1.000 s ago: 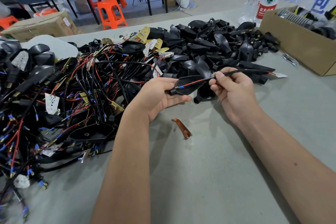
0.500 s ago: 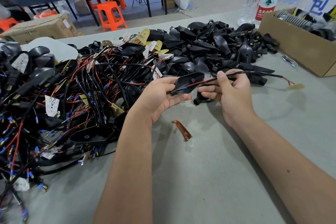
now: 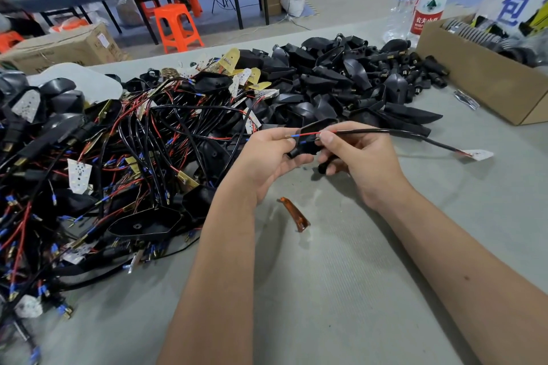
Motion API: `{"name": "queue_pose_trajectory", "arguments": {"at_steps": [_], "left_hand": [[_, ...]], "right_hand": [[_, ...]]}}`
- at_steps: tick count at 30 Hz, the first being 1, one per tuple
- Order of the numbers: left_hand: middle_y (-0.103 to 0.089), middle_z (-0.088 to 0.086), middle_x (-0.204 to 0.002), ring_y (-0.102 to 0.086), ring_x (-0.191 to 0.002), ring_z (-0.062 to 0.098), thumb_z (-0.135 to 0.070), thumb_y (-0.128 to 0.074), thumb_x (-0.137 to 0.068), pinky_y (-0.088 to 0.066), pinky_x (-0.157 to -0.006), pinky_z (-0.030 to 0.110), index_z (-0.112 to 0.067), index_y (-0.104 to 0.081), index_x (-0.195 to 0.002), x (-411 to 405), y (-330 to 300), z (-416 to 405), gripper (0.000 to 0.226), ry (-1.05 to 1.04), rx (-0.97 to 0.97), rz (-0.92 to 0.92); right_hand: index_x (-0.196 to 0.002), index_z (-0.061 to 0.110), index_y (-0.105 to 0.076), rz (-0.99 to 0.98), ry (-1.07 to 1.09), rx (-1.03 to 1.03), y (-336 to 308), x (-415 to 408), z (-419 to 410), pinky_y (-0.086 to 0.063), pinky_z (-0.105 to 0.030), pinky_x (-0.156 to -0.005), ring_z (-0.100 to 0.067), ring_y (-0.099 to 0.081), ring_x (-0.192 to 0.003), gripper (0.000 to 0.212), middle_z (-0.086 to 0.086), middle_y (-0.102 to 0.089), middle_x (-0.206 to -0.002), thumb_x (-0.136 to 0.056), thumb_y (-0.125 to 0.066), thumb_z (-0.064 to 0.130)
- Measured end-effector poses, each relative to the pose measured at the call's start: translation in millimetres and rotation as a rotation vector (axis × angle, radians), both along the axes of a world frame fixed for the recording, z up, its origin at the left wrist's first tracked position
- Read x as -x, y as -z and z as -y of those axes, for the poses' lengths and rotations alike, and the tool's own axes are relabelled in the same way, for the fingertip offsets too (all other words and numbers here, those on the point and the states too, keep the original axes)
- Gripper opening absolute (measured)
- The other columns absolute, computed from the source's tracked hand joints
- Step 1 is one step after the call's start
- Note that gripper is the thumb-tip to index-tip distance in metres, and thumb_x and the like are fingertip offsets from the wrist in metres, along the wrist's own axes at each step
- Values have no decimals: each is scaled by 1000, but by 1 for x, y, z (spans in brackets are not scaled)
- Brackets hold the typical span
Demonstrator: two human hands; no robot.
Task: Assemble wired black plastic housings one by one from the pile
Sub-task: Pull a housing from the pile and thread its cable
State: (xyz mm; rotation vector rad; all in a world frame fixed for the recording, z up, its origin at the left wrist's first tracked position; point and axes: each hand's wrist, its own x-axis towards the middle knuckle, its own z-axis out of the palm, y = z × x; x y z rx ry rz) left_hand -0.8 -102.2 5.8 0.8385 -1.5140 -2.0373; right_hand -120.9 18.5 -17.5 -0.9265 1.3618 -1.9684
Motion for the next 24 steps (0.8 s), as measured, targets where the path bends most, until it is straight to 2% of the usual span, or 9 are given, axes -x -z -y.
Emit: {"name": "queue_pose_trajectory", "arguments": {"at_steps": [3, 7, 10, 13, 16, 21, 24], "left_hand": [[-78, 10, -86, -76, -74, 24, 8, -42, -104, -59, -67, 21, -4, -72, -95, -1, 0, 1, 34, -18, 4, -5], [-76, 19, -99, -76, -79, 25, 9, -43, -104, -59, -69, 21, -1, -72, -97, -1, 0, 1, 32, -24, -2, -8], [-77, 18, -99, -76, -80, 23, 8, -43, -104, -59, -71, 22, 0, -72, -98, 0, 0, -1, 31, -3, 3, -27], [-76, 20, -103, -77, -85, 23, 7, -43, -104, -61, -76, 25, 2, -71, -106, 2, -1, -4, 28, 12, 17, -38], [-76, 22, -106, -77, -87, 25, 8, -44, -104, -61, -79, 25, 2, -70, -108, 1, -1, -5, 27, 0, 56, -10], [-72, 15, -100, -76, -77, 27, 7, -52, -102, -62, -76, 25, -3, -69, -102, 0, -2, -6, 20, -77, 76, 13], [-71, 22, -107, -77, -79, 28, 5, -55, -102, -63, -78, 27, 2, -67, -110, 0, -1, -5, 16, -94, 89, 32]], "right_hand": [[-90, 7, -62, 91, -35, 27, -1, 1, 0, -60, -26, -60, -29, -76, -82, 16, -20, -76, -99, -104, -55, 4], [-81, 7, -53, 189, 18, 39, -1, 3, 1, -62, -29, -65, -32, -75, -74, 23, -25, -73, -89, -100, -48, -6], [-84, 7, -58, 183, 72, 32, 0, 4, 2, -61, -27, -64, -32, -75, -72, 23, -22, -73, -82, -98, -49, -8], [-88, 0, -66, 156, 83, -4, 4, 4, 4, -61, -25, -69, -33, -77, -80, 15, -16, -75, -82, -98, -56, -8], [-88, 0, -70, 108, 110, -43, 6, 3, 4, -62, -25, -74, -31, -78, -84, 11, -14, -76, -80, -95, -65, -6], [-83, 6, -74, -24, 209, -117, 9, 3, 5, -59, -28, -60, -25, -75, -71, 12, -12, -74, -73, -91, -72, -2], [-82, 5, -75, -45, 237, -111, 10, 2, 6, -58, -27, -59, -26, -75, -66, 11, -13, -74, -71, -89, -73, -3]]}}
